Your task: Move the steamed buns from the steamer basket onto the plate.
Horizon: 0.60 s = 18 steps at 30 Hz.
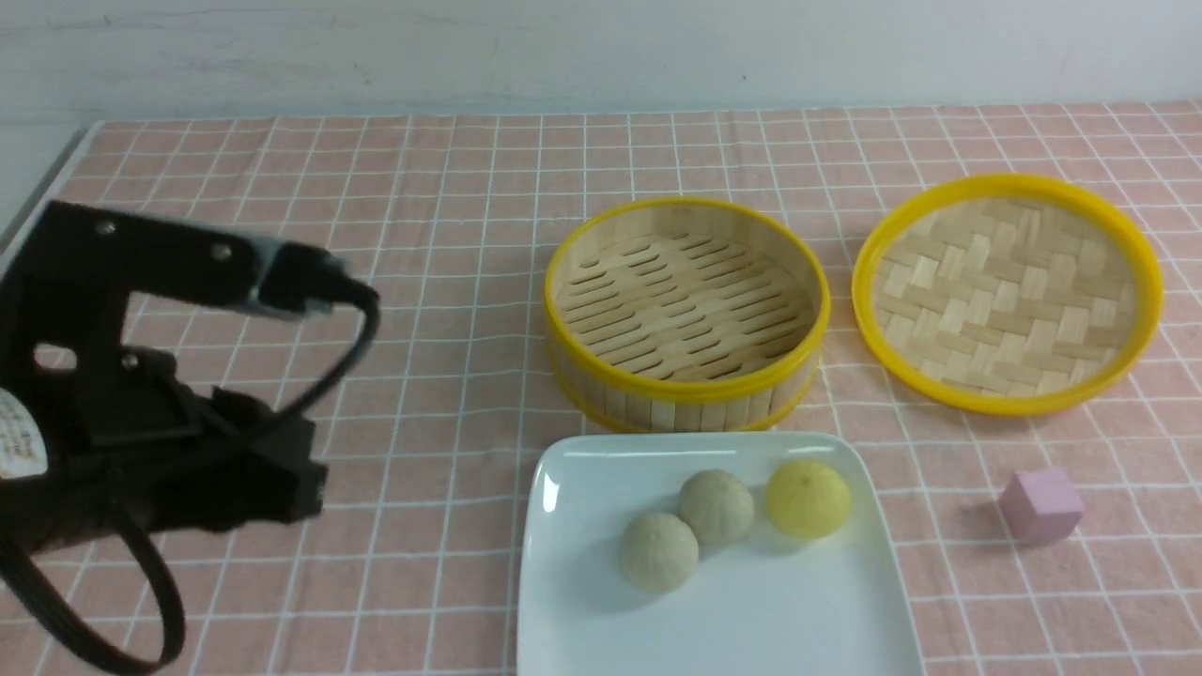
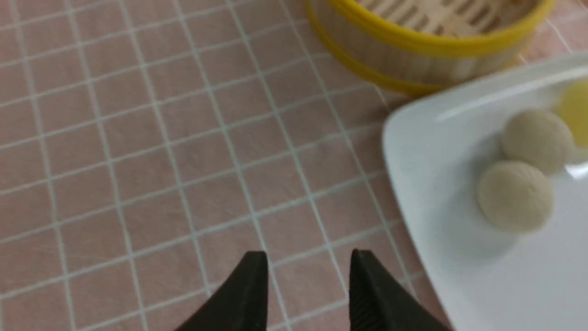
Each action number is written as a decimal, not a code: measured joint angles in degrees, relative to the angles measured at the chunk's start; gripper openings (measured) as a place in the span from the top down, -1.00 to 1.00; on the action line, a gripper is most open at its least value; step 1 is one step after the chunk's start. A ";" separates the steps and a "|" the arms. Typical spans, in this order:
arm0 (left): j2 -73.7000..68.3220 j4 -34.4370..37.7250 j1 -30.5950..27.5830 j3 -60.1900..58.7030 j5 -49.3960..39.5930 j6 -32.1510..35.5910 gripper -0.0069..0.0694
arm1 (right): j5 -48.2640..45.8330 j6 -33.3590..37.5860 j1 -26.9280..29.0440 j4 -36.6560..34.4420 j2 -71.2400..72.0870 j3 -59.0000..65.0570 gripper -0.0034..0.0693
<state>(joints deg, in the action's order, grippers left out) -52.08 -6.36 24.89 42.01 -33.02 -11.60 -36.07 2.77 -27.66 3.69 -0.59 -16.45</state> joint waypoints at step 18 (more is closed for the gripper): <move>0.00 -20.45 0.00 0.00 10.03 -34.18 0.19 | 0.00 0.00 0.00 0.02 0.00 0.00 -0.40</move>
<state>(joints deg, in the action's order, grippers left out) -52.08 -26.82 24.89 42.01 -23.00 -45.78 -36.07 2.77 -27.66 3.71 -0.59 -16.45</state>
